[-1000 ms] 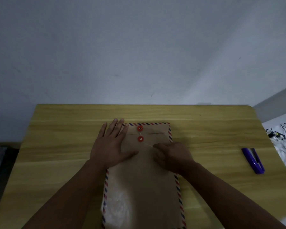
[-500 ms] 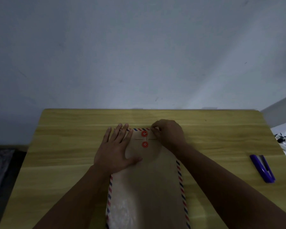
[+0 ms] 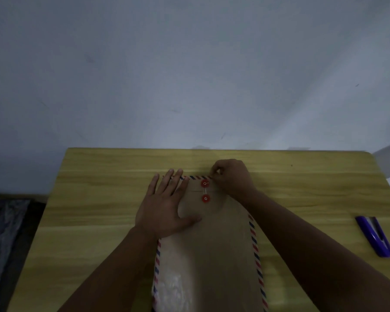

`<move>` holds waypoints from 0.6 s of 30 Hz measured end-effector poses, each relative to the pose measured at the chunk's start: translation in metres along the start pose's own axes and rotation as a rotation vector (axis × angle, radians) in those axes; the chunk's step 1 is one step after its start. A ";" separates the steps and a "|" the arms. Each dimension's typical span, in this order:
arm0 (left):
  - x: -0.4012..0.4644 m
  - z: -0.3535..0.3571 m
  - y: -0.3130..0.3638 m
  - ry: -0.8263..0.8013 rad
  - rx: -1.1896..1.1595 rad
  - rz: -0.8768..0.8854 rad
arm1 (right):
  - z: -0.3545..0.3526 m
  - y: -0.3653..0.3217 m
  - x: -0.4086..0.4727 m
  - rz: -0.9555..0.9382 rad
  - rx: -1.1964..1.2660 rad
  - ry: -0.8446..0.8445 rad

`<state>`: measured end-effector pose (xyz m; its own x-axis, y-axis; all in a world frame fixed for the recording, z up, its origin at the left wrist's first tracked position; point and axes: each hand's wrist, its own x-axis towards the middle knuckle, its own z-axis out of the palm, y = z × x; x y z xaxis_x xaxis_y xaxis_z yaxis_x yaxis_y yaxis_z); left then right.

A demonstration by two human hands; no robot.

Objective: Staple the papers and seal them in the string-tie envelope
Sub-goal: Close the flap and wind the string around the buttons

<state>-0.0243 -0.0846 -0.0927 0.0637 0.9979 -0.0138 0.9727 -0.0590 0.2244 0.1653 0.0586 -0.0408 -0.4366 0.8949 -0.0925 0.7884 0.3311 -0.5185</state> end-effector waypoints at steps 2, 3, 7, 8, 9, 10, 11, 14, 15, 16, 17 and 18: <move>0.000 0.000 0.000 0.001 -0.005 -0.007 | -0.007 0.013 -0.009 0.041 0.051 0.059; 0.001 -0.001 0.001 0.001 -0.007 -0.010 | -0.010 0.018 -0.013 0.053 0.068 0.077; 0.000 0.000 0.001 0.008 -0.007 -0.015 | -0.014 0.035 -0.029 0.099 0.090 0.072; 0.000 0.000 0.001 0.008 -0.004 -0.015 | -0.016 0.037 -0.030 0.085 0.086 0.051; 0.000 -0.001 0.001 0.008 -0.001 -0.016 | -0.020 0.037 -0.030 0.057 0.066 0.027; 0.000 -0.001 0.001 0.004 0.003 -0.017 | -0.026 0.036 -0.028 0.025 0.026 -0.009; 0.000 -0.001 0.001 0.001 0.008 -0.017 | -0.033 0.034 -0.025 -0.005 -0.023 -0.058; 0.000 0.000 0.001 0.007 0.008 -0.012 | -0.056 0.027 -0.013 -0.082 -0.112 -0.224; 0.000 0.000 0.001 0.012 0.005 -0.012 | -0.060 0.024 -0.010 -0.098 -0.105 -0.272; 0.000 0.000 0.002 0.015 0.003 -0.012 | -0.063 0.022 -0.006 -0.106 -0.089 -0.310; 0.000 0.000 0.002 0.014 0.002 -0.013 | -0.064 0.019 -0.002 -0.112 -0.081 -0.339; 0.000 0.000 0.002 0.011 0.003 -0.014 | -0.063 0.018 0.002 -0.118 -0.095 -0.364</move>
<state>-0.0218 -0.0847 -0.0925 0.0477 0.9988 -0.0059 0.9741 -0.0452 0.2213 0.2059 0.0851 0.0035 -0.6381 0.6899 -0.3417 0.7530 0.4667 -0.4639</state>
